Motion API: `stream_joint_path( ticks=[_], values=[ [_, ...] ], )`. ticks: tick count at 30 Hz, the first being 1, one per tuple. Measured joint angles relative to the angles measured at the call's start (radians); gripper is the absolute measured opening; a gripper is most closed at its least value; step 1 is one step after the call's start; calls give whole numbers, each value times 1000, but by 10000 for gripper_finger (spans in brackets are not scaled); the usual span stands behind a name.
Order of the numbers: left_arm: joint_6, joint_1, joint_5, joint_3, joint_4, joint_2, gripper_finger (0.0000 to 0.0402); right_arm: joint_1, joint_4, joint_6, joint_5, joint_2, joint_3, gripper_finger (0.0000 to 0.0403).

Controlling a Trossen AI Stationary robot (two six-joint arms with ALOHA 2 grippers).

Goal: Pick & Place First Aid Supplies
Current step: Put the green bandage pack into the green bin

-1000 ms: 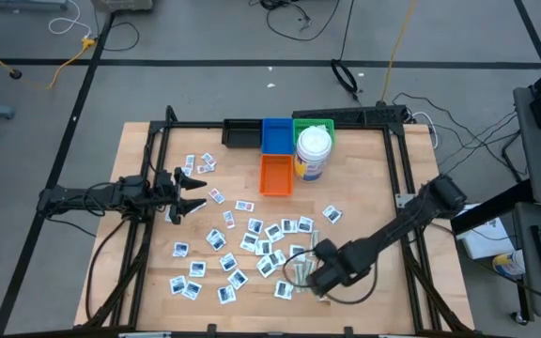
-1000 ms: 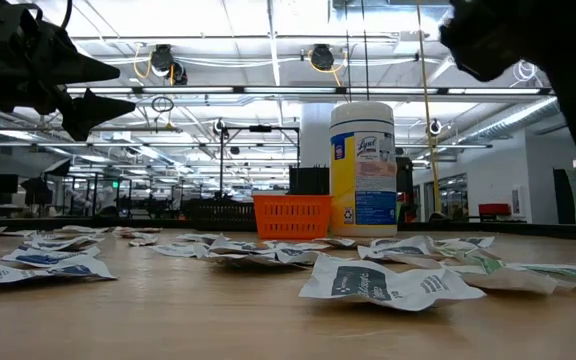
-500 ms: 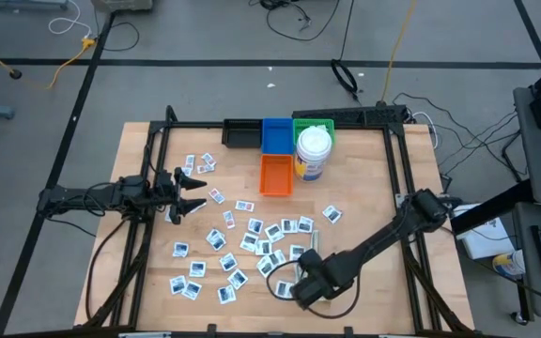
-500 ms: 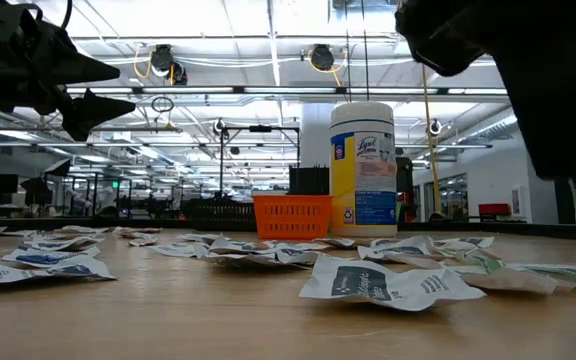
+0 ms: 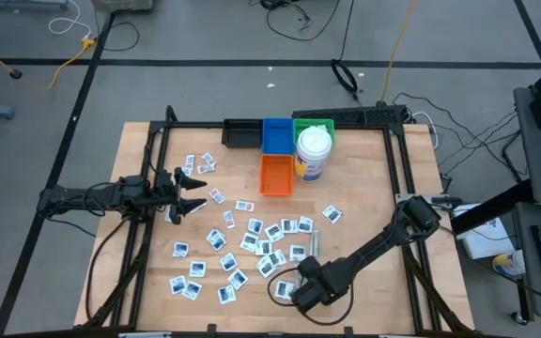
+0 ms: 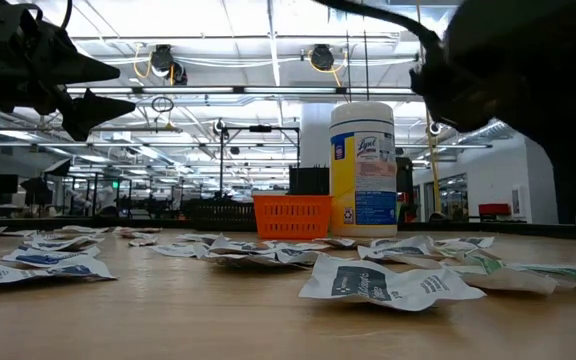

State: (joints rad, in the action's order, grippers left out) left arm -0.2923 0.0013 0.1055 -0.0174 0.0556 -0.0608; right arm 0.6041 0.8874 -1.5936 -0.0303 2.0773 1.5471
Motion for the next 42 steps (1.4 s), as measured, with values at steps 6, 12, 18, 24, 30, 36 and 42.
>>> stream_joint_path(
  ticks=[6,12,18,24,30,36,42],
  values=[
    [0,0,0,0,0,0,306,-1,-2,16,-45,-1,-16,143],
    [0,0,0,0,0,0,306,0,3,37,-52,-2,-17,38],
    [0,0,0,0,0,0,306,-10,82,124,-48,-43,-19,13],
    [0,0,0,0,0,0,306,-48,248,240,-14,-158,-19,3],
    [0,0,0,0,0,0,306,-100,297,295,1,-319,-83,6],
    [0,0,0,0,0,0,306,-145,292,316,0,-495,-237,4],
    [0,0,0,0,0,0,306,-174,292,326,-1,-670,-421,3]
  ],
)
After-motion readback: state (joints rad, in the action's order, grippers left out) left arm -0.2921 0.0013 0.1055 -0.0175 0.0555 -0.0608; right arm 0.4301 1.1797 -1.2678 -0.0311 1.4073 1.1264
